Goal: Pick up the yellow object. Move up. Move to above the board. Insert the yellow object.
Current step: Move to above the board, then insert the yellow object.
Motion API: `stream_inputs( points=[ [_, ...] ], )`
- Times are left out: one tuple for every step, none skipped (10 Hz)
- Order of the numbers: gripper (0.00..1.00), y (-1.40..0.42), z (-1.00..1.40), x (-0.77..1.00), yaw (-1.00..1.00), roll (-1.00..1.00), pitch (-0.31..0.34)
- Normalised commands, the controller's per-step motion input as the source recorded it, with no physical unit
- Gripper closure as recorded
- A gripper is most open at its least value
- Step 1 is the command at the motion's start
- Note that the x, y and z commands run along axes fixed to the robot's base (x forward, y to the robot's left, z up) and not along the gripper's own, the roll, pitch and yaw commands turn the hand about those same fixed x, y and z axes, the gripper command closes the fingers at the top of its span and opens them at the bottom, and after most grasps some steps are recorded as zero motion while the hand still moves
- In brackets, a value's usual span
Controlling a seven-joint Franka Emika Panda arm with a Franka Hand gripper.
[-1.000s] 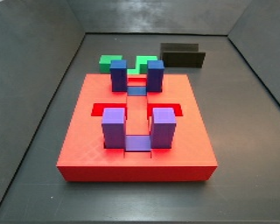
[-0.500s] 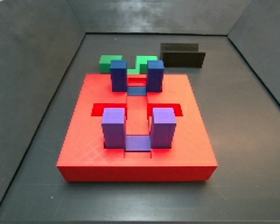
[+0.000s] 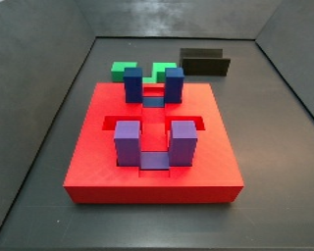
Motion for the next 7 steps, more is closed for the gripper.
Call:
stream_inputs(
  points=[
    [1.00,-0.44,0.09,0.30,0.01,0.02,0.159],
    [1.00,-0.24,0.07,0.16,0.01,0.01,0.095],
    [1.00,-0.01,-0.03,0.00,0.00,0.00,0.000],
    [1.00,-0.12,-0.47,0.24,0.00,0.09,0.000],
    [1.00,-0.07,-0.88,0.45,0.00,0.18,0.000],
    [1.00,-0.03,-0.92,0.44,0.00,0.18,0.000],
    [1.00,-0.03,-0.94,0.43,0.00,0.16,0.000]
  ],
)
